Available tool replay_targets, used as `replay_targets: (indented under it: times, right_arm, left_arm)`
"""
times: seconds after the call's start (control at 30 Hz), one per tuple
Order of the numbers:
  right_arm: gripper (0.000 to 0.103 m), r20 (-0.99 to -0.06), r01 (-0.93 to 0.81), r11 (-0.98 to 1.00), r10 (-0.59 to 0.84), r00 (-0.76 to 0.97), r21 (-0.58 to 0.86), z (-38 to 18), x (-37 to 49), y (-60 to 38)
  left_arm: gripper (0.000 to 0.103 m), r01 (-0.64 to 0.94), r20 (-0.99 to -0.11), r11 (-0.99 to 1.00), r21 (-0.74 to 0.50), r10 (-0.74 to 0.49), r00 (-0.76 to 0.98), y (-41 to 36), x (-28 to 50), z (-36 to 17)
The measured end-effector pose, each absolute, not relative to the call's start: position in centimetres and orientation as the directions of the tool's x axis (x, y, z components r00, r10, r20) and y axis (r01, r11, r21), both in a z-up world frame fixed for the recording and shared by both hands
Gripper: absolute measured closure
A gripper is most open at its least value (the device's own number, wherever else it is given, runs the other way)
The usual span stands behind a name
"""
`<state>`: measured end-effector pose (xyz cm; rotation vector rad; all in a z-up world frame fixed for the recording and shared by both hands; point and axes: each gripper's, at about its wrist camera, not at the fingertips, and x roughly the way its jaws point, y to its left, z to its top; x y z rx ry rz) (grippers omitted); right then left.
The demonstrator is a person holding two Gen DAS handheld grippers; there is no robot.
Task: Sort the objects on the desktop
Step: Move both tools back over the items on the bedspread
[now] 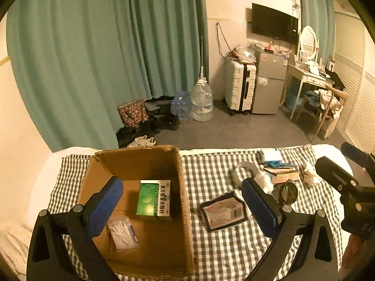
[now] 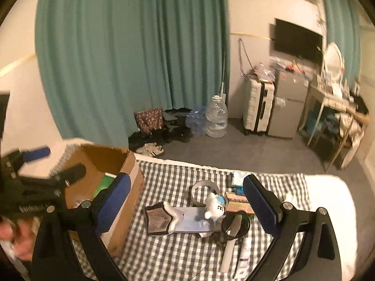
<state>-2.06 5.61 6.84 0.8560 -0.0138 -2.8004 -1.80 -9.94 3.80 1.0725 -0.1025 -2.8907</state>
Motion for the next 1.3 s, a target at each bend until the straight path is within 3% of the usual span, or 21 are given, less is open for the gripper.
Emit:
replay_targets:
  times: [0.4, 0.53, 1.3]
  right_arm:
    - [0.005, -0.538, 0.132, -0.990, -0.133, -0.832, 0.041, 6.9, -1.0, 10.7]
    - [0.005, -0.540, 0.095, -0.994, -0.113, -0.834, 0.062, 6.6, -1.3, 12.3]
    - [0.005, -0.670, 0.009, -0.997, -0.061, -0.740, 0.081, -1.4, -5.5, 16.5]
  left_arm:
    - [0.000, 0.028, -0.633, -0.993, 0.112, -0.093, -0.769, -5.7, -3.0, 3.2]
    - [0.000, 0.021, -0.656, -0.999, 0.048, -0.048, -0.753, -4.7, -3.9, 2.3]
    - [0.000, -0.062, -0.739, -0.991, 0.120, -0.048, -0.672, -0.9, -7.1, -7.3]
